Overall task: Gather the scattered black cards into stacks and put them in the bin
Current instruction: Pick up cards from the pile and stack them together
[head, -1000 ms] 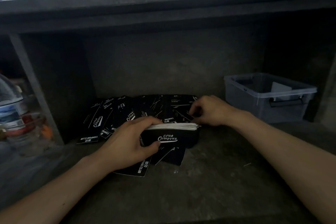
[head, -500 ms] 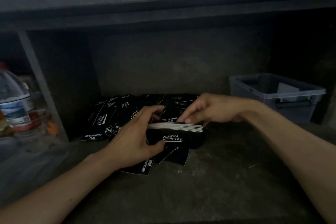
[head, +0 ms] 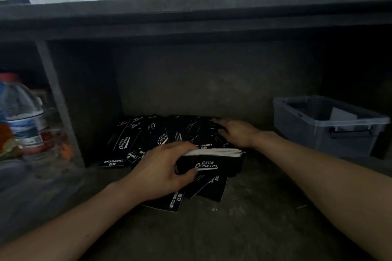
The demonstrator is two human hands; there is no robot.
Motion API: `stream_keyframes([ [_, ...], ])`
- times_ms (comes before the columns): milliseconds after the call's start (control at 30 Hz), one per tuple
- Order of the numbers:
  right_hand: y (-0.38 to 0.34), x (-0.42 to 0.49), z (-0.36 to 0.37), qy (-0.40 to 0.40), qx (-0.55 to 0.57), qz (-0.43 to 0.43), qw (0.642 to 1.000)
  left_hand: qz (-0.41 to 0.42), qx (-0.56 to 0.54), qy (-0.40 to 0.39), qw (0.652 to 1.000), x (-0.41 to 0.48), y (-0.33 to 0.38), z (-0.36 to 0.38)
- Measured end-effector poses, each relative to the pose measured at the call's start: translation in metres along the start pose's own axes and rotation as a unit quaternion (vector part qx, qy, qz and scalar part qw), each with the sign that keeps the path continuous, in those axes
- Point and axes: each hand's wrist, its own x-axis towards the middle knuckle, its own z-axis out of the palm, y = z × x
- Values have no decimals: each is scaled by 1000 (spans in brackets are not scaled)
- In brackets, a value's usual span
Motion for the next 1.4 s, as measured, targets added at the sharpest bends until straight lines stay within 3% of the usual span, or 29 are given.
stream_keyframes([
  [67, 7, -10, -8, 26, -64, 7, 998, -3, -1, 6, 1000, -1, 1, 0],
  [233, 17, -48, -26, -6, -109, 19, 994, 0, -6, 9, 1000, -2, 4, -1],
  [400, 22, -70, -66, 176, -56, 53, 981, -3, -15, 15, 1000, -3, 3, -1],
  [467, 20, -77, -79, 136, 122, 16, 983, -10, -8, 24, 1000, -2, 2, 0],
  [533, 7, -85, -81, -6, 276, -36, 960, -20, -3, 32, 999, -1, 1, 2],
  [600, -1, -87, -73, -122, 331, -61, 934, -33, -11, 32, 999, -1, -1, 3],
  [667, -4, -85, -67, -167, 366, -76, 912, -48, -32, 23, 998, -2, -2, 3],
  [800, -6, -82, -61, -184, 414, -79, 888, -51, -90, 21, 994, 0, -2, 2],
  [900, -11, -78, -53, -196, 410, -77, 887, -20, -59, 9, 998, 0, -3, 3],
  [1000, -10, -66, -45, -67, 454, -33, 888, -10, -51, 2, 999, 0, -2, 2],
  [1067, -1, -59, -38, 48, 342, -13, 938, -10, -56, 6, 998, -1, -1, 2],
  [1133, 7, -55, -25, 36, 184, -25, 982, -14, -60, 8, 998, -1, 0, 2],
  [1267, 9, -45, -6, -87, 91, 4, 992, -19, -52, 6, 998, 0, 0, 1],
  [1400, 21, -44, -30, -31, -12, 56, 998, -23, -54, 8, 998, 0, 1, 1],
])
